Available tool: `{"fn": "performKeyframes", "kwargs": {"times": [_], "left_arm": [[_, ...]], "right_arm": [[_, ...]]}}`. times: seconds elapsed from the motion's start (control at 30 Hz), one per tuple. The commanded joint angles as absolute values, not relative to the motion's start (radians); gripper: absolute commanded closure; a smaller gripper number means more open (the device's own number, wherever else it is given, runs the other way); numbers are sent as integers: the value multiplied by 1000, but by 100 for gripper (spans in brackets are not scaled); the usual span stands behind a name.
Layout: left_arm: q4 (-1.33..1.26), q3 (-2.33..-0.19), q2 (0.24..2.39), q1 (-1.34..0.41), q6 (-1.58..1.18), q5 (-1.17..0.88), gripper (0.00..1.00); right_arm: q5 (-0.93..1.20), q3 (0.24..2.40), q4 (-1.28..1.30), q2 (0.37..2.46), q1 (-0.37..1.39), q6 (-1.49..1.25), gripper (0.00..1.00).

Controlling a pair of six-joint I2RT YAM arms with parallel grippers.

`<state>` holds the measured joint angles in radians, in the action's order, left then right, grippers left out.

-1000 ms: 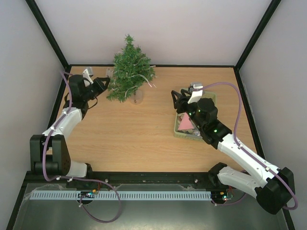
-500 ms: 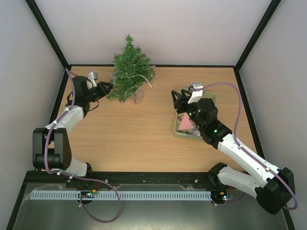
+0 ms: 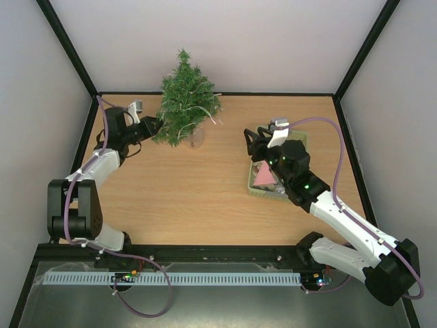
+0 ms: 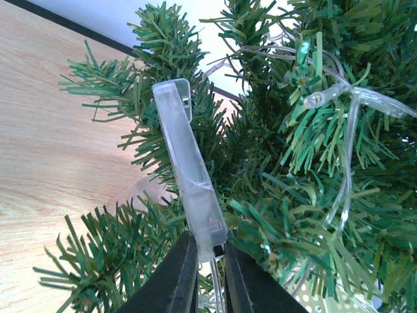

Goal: Decorate the small christmas tree
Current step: Wrap the decoration item around the Christmas tree.

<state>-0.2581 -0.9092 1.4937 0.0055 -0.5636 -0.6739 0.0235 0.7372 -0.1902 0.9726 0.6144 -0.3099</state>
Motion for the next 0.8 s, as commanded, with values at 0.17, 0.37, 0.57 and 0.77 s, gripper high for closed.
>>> {"fn": "performKeyframes", "kwargs": {"times": [0.17,0.37,0.57,0.77], "left_arm": [[-190,-978,1497,-3,-518,-656,80],[-60,-1026,1473,0,-495,-586,71],[-47,-1000,1411,19,-502,-556,70],[-23,-982,1337,36,-529,-530,63]], "right_arm": [[16,739,-190,961,611,-296,51],[12,740,-179,955,610,-291,51],[12,733,-178,953,611,-285,50],[22,724,-146,946,611,-288,48]]}}
